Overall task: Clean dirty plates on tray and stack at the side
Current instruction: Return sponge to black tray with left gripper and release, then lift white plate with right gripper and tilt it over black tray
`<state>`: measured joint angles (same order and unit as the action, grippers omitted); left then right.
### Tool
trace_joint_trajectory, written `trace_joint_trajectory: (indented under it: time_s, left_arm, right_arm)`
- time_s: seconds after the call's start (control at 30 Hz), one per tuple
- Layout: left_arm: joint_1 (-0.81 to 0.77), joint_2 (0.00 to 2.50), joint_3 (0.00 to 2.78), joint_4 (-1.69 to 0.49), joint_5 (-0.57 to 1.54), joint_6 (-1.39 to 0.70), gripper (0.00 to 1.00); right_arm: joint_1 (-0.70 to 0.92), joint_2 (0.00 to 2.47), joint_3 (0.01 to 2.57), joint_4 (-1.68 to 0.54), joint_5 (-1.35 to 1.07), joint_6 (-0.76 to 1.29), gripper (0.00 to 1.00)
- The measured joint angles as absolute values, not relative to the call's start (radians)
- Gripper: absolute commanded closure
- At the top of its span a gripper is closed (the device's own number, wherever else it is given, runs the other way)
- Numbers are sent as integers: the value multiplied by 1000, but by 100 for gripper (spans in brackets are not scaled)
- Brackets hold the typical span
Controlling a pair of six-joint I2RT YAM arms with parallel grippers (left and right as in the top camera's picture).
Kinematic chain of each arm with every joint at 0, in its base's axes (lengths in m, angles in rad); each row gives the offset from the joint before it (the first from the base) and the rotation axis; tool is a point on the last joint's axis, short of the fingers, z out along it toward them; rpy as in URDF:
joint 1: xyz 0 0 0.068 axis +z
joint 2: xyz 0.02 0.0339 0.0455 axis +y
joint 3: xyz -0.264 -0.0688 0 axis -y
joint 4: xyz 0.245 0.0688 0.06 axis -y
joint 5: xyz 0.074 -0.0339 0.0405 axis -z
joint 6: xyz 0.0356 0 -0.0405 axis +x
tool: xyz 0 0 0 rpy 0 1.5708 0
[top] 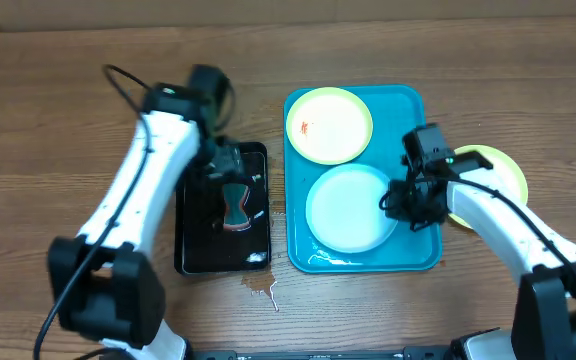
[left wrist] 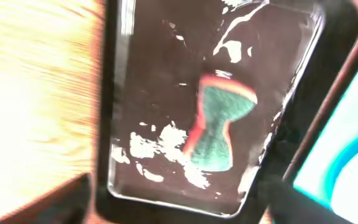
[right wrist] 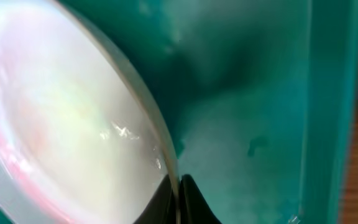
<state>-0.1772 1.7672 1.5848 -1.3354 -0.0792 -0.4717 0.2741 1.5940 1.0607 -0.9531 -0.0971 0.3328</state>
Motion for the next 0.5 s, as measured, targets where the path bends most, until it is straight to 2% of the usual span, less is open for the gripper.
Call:
trace_joint_trajectory:
  time_s: [0.23, 0.5]
  left_arm:
    - [-7, 1671, 1747, -1407, -79, -468, 0]
    - [81, 1652, 1755, -1414, -79, -464, 0]
  right_arm:
    - [434, 1560, 1351, -1040, 6, 286, 96]
    - [680, 1557, 1392, -823, 243, 270, 96]
